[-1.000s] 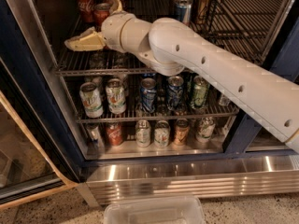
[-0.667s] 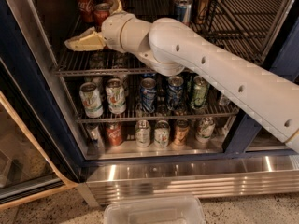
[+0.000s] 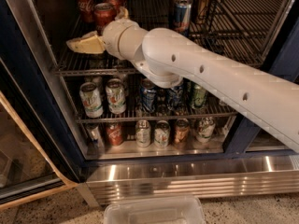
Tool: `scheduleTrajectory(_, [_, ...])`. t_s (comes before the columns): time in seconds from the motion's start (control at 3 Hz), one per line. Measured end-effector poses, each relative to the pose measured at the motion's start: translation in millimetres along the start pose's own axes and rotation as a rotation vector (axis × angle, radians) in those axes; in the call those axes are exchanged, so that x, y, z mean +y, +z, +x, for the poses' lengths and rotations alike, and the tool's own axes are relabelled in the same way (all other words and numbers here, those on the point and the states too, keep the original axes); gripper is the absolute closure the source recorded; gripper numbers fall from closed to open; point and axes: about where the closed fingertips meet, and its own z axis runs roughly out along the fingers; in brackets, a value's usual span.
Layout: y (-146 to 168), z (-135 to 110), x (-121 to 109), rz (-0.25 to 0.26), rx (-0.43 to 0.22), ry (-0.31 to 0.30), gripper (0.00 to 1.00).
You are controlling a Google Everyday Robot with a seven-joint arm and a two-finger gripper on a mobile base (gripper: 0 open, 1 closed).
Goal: Pick coke can from top shelf of fridge
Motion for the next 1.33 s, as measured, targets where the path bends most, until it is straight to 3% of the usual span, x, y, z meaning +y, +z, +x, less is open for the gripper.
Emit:
scheduleTrajectory(0.67, [-31,13,-21,0.248,0.044,0.057,0.00])
scheduleTrajectory(1.33, [-23,13,-23,0.243,0.004,0.069,0.00])
